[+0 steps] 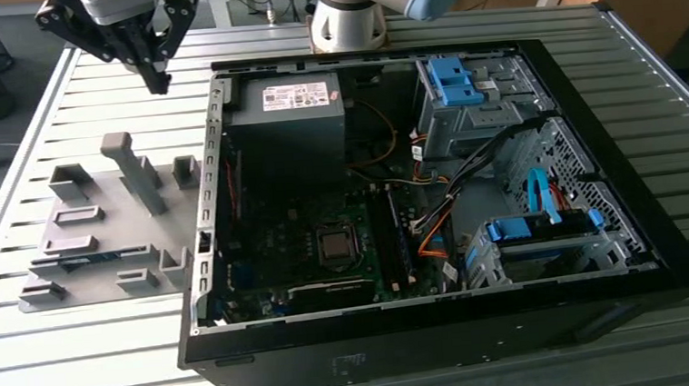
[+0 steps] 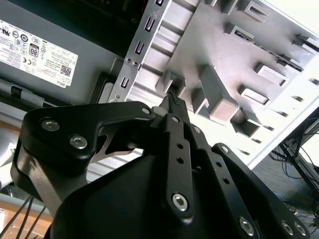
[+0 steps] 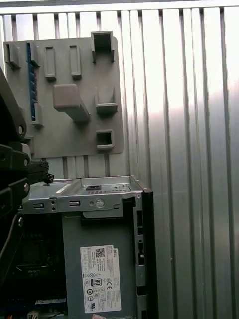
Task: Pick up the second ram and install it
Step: 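Reach for the second ram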
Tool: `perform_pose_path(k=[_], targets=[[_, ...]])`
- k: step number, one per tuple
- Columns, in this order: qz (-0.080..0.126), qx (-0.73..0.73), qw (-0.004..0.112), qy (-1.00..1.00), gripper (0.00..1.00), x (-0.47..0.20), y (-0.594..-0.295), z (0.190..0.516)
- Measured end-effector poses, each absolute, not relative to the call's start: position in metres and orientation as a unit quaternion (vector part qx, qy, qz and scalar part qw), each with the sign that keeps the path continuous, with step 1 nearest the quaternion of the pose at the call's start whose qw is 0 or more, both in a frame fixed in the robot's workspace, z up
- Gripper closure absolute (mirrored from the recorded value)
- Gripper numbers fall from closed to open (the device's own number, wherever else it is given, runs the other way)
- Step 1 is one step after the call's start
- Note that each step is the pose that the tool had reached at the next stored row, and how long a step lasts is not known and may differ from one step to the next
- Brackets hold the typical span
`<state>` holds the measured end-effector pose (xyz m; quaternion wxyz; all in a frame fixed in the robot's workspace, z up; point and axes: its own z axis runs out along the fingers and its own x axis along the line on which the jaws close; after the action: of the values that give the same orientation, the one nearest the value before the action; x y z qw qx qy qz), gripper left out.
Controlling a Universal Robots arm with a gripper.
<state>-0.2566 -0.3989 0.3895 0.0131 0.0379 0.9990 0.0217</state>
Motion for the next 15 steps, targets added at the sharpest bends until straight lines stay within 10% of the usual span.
perform_pose_path(k=[15], targets=[[0.022,0.038,0.013,0.999,0.89,-0.27,-0.399,0.389]])
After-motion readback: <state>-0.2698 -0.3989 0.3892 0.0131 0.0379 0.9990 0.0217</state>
